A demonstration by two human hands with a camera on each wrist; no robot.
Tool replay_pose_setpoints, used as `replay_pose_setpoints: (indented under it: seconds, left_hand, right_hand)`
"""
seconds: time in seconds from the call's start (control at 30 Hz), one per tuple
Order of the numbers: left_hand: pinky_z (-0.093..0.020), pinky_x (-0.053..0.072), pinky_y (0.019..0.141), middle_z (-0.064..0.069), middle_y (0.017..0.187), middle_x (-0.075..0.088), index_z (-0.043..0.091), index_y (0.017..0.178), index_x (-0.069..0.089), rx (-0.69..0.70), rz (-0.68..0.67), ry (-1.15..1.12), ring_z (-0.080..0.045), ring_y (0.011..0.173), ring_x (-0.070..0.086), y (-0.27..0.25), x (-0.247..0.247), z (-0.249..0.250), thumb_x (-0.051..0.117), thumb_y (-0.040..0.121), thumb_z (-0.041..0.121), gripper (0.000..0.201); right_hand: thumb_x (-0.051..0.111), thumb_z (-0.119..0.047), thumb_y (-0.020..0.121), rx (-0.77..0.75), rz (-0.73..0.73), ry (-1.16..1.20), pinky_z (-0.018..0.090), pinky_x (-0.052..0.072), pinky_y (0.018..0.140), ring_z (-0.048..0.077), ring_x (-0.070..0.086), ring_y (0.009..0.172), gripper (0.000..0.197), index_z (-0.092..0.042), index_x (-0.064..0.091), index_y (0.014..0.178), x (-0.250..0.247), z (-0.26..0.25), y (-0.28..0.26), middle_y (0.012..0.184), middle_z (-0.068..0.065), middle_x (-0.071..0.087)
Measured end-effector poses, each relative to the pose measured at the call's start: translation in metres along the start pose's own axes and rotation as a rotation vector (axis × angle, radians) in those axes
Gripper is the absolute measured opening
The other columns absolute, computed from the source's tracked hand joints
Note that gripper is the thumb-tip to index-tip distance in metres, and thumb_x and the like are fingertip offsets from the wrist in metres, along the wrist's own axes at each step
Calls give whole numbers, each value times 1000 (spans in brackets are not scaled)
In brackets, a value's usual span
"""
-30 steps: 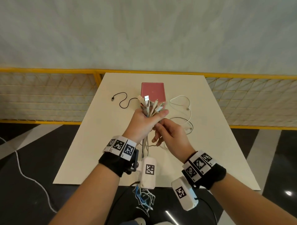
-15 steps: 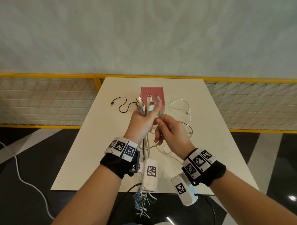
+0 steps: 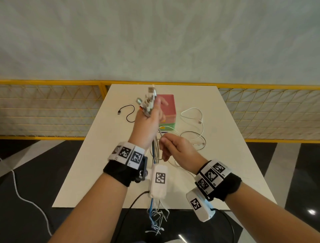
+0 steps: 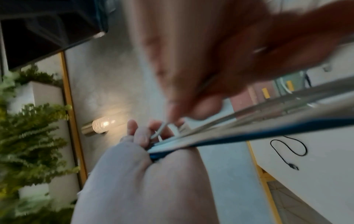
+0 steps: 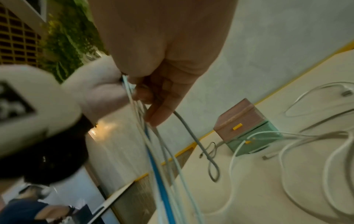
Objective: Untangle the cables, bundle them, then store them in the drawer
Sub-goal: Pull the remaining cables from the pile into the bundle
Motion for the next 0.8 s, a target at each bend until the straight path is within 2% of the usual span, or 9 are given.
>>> replay_pose_setpoints:
  seconds: [0.07,0.13,0.3,0.4,0.47,0.53,0.6,0.67,0.8]
  left_hand:
    - [-33,49,51,4,57,28,18,88,57,-21,30,-218,-13,50,39,9,-10,11,35,105,31,30]
    - [-22,26,38,7,58,25,19,91,57,-11,49,-327,-8,45,23,17,-25,27,35,105,33,29]
    - [-21,15,38,13,44,28,19,88,65,89,102,-281,-5,37,19,25,-68,64,50,100,32,23]
    - [-20,13,38,11,38,23,20,62,60,43,77,-311,-7,35,15,24,-74,68,42,102,38,48]
    - [-19,14,38,11,35,25,22,53,58,11,42,-229,-8,34,16,23,-69,62,38,103,42,57]
    - [-21,17,40,10,39,27,21,68,69,-6,-20,-76,-9,36,19,20,-58,55,37,102,47,54]
    - [-23,21,41,9,47,29,28,98,74,-6,-99,81,-9,40,24,14,-43,49,36,101,51,44]
    - [-19,28,43,9,51,33,37,110,66,-48,-169,198,-4,40,31,6,-22,41,37,100,49,33]
    - [-24,35,53,9,45,47,24,70,60,-204,-304,432,-4,41,43,-3,8,8,45,96,54,43]
  right_hand:
    - [37,-18,102,32,-48,-52,17,48,63,14,60,57,30,-15,49,75,2,19,-2,63,15,57]
    - [38,-19,101,83,-53,-79,22,50,66,15,61,60,31,-15,49,73,-8,43,-4,65,6,57]
    - [41,-21,100,251,-64,-136,42,54,84,13,64,71,32,-16,57,72,-40,98,-14,71,1,61]
    - [45,-23,99,237,-56,-242,22,49,80,5,65,72,26,-19,66,83,-58,86,-7,78,-7,66]
    - [49,-24,97,178,-9,-351,11,43,72,-2,63,69,21,-24,70,94,-73,60,5,84,-10,69]
    - [56,-27,93,101,52,-431,11,45,72,-1,64,70,18,-25,72,102,-89,31,18,91,-6,72]
    - [60,-30,90,-22,92,-512,17,46,89,12,66,72,21,-21,73,103,-98,0,30,90,3,74]
    - [59,-31,90,-170,92,-642,28,29,113,19,65,70,23,-16,74,100,-97,-33,37,85,5,74]
    - [62,-22,90,-425,97,-808,38,21,118,9,57,63,15,-14,74,92,-88,-84,39,73,-3,68]
Point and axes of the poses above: each hand's wrist, its own y-axis towards the middle knuckle, its own x-axis out of the palm, z = x × y, the point moved 9 cm from there along y, towards the middle knuckle
